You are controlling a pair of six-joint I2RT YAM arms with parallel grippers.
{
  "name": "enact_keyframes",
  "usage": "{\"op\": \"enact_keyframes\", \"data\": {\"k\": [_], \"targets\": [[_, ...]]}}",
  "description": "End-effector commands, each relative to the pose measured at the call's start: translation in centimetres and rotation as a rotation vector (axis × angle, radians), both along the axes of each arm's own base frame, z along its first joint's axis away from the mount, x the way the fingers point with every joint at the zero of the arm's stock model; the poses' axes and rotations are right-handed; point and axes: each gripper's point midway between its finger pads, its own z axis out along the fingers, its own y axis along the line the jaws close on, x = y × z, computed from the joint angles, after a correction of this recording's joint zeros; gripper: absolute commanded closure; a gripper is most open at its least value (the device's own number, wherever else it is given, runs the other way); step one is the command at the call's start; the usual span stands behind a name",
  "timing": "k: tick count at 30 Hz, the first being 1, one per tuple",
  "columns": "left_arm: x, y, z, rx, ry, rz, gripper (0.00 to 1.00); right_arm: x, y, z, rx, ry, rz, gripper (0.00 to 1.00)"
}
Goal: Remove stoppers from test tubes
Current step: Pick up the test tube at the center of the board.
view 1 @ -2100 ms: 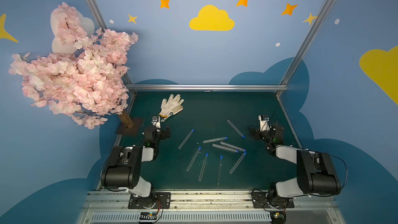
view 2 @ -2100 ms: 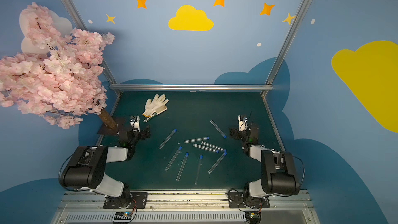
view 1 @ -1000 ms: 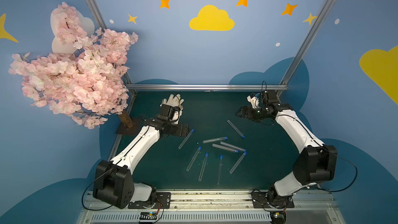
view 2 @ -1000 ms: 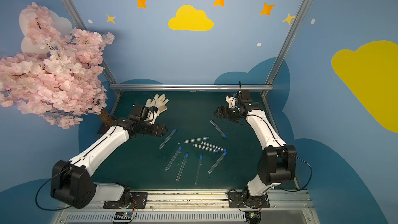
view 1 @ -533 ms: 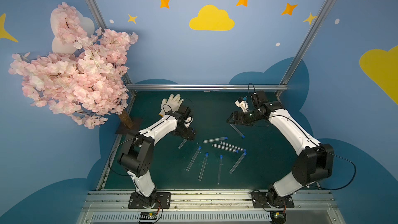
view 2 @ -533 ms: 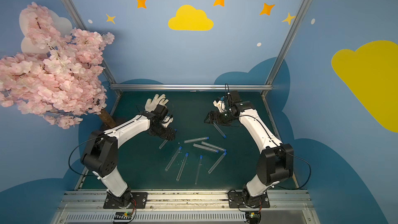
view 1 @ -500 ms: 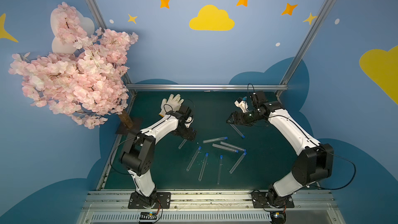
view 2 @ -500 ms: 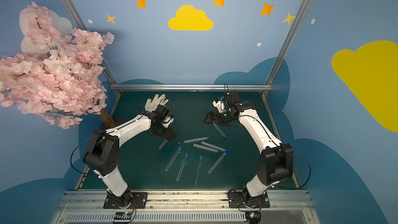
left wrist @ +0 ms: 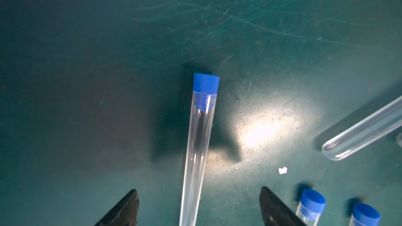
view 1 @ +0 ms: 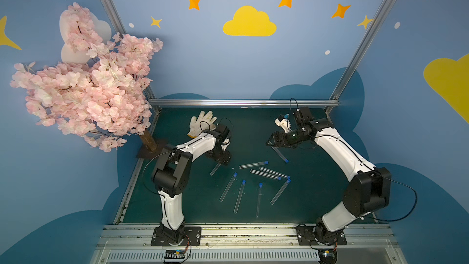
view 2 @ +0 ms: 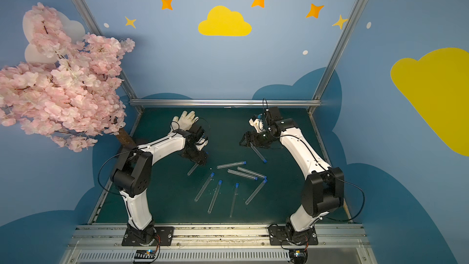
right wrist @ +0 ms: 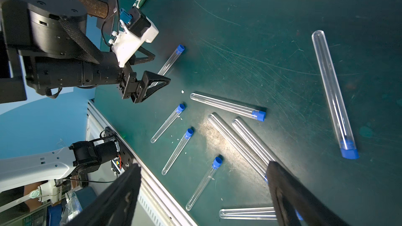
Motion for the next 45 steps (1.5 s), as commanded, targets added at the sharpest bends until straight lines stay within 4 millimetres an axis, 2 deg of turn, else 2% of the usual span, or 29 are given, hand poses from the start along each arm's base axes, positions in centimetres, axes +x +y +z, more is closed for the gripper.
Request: {"op": "enact_keyframes", "data": {"k": [1, 11, 25, 36, 45], "targets": [[-0.2, 0.1, -0.7, 0.017, 0.014, -0.013, 0.17, 0.1, 0.3, 0.6, 0.004, -0.007, 0.017, 0.11], [-0.1, 0.0, -1.8, 0.033, 0.027, -0.03, 0.26, 0.8, 0.7, 0.9, 0.02, -0.008, 0.016, 0.14], [0.0, -0.3, -3.1, 0.057, 0.043, -0.047, 0.42, 1.1, 0.6, 0.6, 0.025, 0.002, 0.002, 0.14], [-0.1, -0.8, -3.0, 0.043, 0.05, -0.048, 0.52, 1.6, -0.3, 0.7, 0.025, 0.01, -0.038, 0.14], [-1.0, -1.1, -3.7, 0.024, 0.079, -0.034, 0.66, 1.7, -1.3, 0.8, 0.043, 0.015, -0.064, 0.15]]}}
